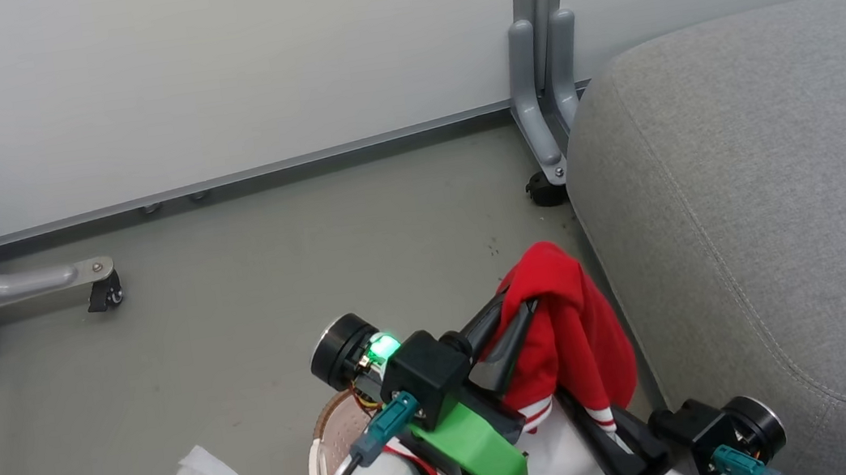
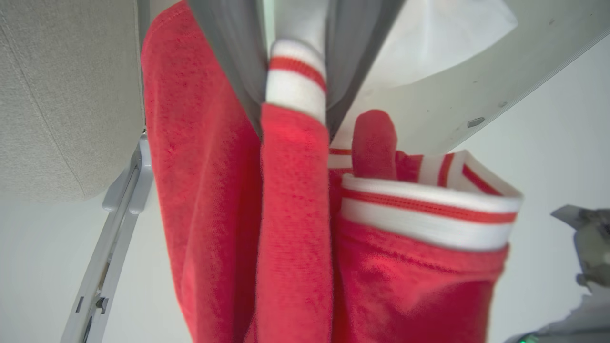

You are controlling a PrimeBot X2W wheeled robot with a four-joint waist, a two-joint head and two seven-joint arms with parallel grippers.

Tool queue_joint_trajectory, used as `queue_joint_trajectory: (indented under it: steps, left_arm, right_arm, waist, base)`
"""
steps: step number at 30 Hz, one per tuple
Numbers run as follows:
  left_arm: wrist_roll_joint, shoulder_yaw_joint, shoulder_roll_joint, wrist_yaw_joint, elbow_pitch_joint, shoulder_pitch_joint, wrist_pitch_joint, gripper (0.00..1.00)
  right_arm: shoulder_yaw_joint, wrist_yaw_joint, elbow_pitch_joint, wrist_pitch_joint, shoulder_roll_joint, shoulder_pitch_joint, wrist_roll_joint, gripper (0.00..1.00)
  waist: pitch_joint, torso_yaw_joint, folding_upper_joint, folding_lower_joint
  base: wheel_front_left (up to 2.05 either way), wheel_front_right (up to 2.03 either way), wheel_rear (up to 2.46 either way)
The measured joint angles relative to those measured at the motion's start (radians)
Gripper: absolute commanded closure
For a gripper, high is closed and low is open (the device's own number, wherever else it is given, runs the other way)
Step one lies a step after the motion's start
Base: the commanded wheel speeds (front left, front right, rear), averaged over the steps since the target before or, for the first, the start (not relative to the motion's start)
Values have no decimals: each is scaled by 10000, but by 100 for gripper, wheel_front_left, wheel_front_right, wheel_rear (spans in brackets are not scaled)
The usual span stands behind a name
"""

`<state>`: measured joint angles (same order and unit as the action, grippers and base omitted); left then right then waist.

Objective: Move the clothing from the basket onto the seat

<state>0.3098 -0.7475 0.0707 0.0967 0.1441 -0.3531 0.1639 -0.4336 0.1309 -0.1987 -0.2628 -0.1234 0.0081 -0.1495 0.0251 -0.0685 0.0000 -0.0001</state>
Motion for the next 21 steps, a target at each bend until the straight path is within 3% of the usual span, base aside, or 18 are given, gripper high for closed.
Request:
queue_joint_trajectory:
  steps: [16, 17, 18, 21]
  left_arm:
    - [56, -46, 211, -88, 238, 2, 2, 100]
    - [65, -42, 211, -92, 247, 2, 2, 83]
    - [128, -52, 211, -92, 265, 2, -40, 2]
    - [127, -58, 255, -105, 261, 3, -27, 0]
  right_arm:
    - [38, 0, -203, 0, 21, -125, -161, 100]
    - [33, 0, -209, 0, 15, -126, -169, 100]
    - [29, 0, -219, 0, 10, -128, -184, 100]
    - [15, 0, -234, 0, 4, -128, -224, 100]
  waist:
    - [-6, -93, 0, 0]
    - [2, -102, 0, 0]
    - [12, -113, 0, 0]
    - [32, -154, 0, 0]
  base:
    - [0, 0, 0]
    - [0, 0, 0]
    - [0, 0, 0]
    - [0, 0, 0]
